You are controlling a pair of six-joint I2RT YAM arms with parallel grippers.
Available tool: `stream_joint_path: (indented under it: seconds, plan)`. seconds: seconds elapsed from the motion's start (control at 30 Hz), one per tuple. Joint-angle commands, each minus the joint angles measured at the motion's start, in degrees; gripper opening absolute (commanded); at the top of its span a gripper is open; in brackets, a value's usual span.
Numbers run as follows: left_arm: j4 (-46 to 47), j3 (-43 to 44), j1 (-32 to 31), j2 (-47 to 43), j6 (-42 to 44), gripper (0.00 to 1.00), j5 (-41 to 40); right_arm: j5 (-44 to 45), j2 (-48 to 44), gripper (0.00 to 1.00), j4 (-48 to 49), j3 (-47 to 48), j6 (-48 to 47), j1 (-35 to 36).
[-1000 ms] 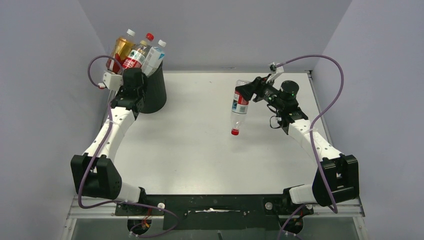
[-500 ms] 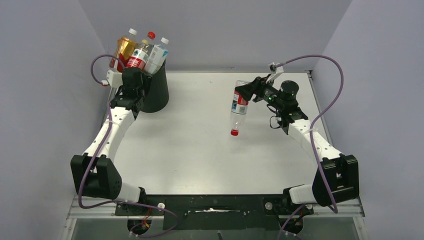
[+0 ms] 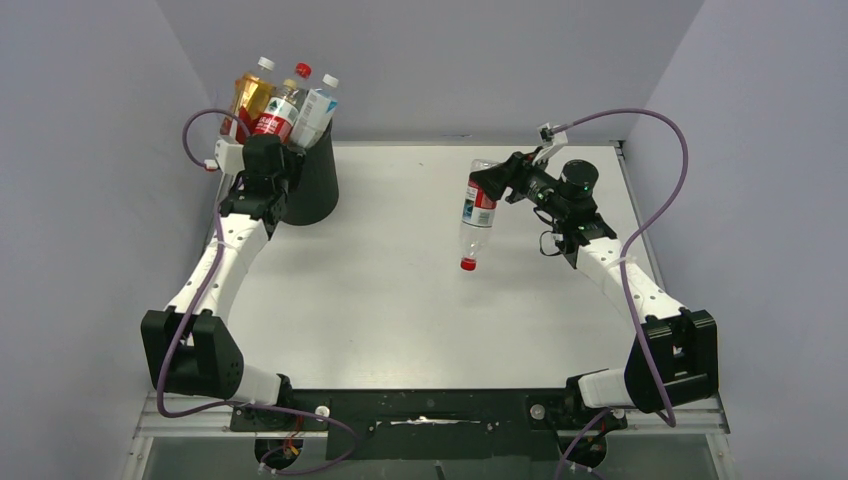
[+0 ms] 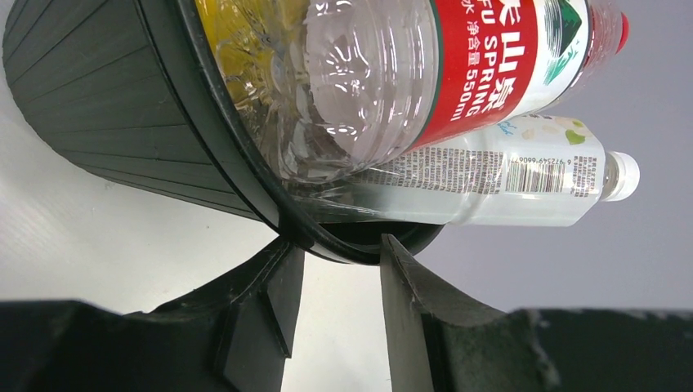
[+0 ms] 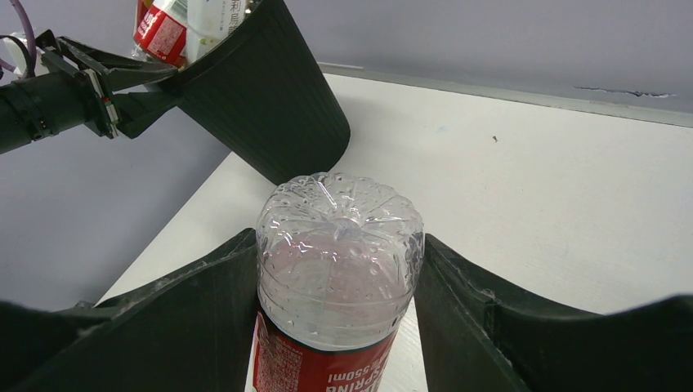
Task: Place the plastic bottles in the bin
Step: Adjust the trash bin at the center of the board.
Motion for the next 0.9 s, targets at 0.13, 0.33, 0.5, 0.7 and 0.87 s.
stream_joint_path:
  seconds: [0.13, 0.33, 0.5, 0.7, 0.87]
  plan:
    - [0.4, 1.8, 3.2, -4.1, 2.4, 0.36, 2.0, -0.3, -3.0, 0.41, 2.8, 2.1, 0.7, 0.0]
    - [-1.5, 1.4, 6.1, -5.9, 3.5, 0.36, 3.2, -0.2, -3.0, 0.41, 3.4, 1.7, 1.0, 0.5]
    - [-3.2, 1.3, 8.8, -7.2, 4.5, 0.36, 3.6, -0.2, -2.9, 0.41, 3.6, 1.7, 1.2, 0.7]
    - [-3.1, 0.6, 11.5, -6.5, 5.1, 0.36, 5.1, -0.2, -2.9, 0.41, 3.9, 1.3, 1.4, 1.0]
    - [-2.1, 1.0, 11.6, -5.2, 5.5, 0.36, 6.4, -0.1, -2.9, 0.41, 3.9, 1.0, 1.3, 1.1]
